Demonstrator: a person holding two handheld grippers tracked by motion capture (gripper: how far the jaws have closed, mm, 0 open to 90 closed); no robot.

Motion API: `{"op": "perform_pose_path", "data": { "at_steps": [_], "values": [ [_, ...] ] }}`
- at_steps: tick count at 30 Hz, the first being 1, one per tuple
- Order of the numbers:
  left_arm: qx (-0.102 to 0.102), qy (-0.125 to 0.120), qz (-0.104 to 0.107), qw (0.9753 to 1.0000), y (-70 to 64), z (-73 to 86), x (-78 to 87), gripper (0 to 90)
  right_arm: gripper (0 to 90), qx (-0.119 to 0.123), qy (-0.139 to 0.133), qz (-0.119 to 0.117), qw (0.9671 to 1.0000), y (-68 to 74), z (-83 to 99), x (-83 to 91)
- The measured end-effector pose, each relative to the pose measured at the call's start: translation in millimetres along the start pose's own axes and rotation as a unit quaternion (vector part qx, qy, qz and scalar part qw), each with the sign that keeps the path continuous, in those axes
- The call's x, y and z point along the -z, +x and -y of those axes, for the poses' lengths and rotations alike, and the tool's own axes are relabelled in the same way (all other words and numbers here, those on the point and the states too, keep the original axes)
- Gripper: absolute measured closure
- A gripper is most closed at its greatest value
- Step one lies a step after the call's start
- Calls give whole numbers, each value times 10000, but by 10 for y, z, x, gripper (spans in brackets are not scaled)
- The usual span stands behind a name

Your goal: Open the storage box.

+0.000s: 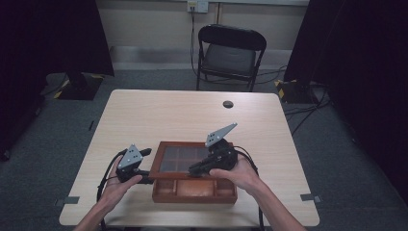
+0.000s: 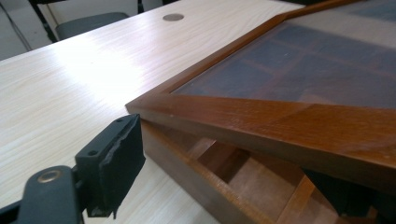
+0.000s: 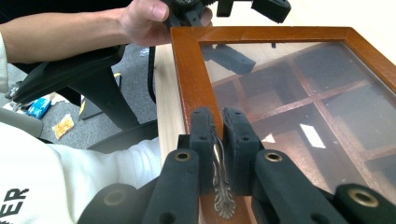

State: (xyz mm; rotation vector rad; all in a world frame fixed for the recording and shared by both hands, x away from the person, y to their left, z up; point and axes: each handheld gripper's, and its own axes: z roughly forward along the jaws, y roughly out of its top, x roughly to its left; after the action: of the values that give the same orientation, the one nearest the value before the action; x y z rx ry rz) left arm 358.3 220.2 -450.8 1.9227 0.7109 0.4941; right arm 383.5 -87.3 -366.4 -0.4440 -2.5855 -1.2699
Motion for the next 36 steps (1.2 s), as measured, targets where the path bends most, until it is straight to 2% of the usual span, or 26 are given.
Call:
{"op": "perform_pose_path", "data": {
  "at_steps": [3, 7, 10, 11, 13, 15, 17, 20, 22, 26, 28, 33, 36],
  "values": [
    [-161, -69, -8, 9998, -18, -18, 4, 173, 838, 8, 7, -9, 10000, -9, -25, 9],
    [-121, -210, 122, 9996, -38, -32, 3, 175, 838, 0, 24, 7, 10000, -11, -54, 31],
    [-254, -264, 140, 9992, -59, -53, -5, 175, 837, -8, 22, -23, 10000, -22, -72, 39],
    [-233, -302, 125, 9992, -69, -53, -13, 175, 838, -25, 28, -15, 10000, -21, -75, 43],
    [-242, -381, 267, 9986, -65, -47, -22, 175, 837, -43, 32, -24, 10000, -25, -81, 47],
    [-330, -408, 244, 9983, -69, -53, -30, 175, 837, -63, 46, -38, 10000, -30, -87, 48],
    [-324, -445, 239, 9982, -71, -57, -35, 173, 837, -55, 36, -36, 10000, -35, -92, 51],
    [-384, -533, 137, 9977, -73, -63, -53, 228, 835, -83, -11, -17, 10000, -38, -99, 63],
    [-348, -561, 116, 9978, -70, -63, -56, 246, 829, -109, -33, -20, 9999, -44, -99, 65],
    [-334, -610, 132, 9975, -50, -64, -51, 283, 703, -200, -216, 149, 9995, -56, -94, 101],
    [-361, -554, 104, 9978, -50, -67, -46, 287, 645, -195, -324, 209, 9991, -56, -92, 131],
    [-375, -545, 115, 9977, -39, -71, -55, 293, 592, -154, -592, 428, 9972, -44, -85, 227],
    [-350, -558, 137, 9977, -32, -70, -56, 292, 522, -201, -758, 564, 9953, -47, -58, 285]
  ]
}}
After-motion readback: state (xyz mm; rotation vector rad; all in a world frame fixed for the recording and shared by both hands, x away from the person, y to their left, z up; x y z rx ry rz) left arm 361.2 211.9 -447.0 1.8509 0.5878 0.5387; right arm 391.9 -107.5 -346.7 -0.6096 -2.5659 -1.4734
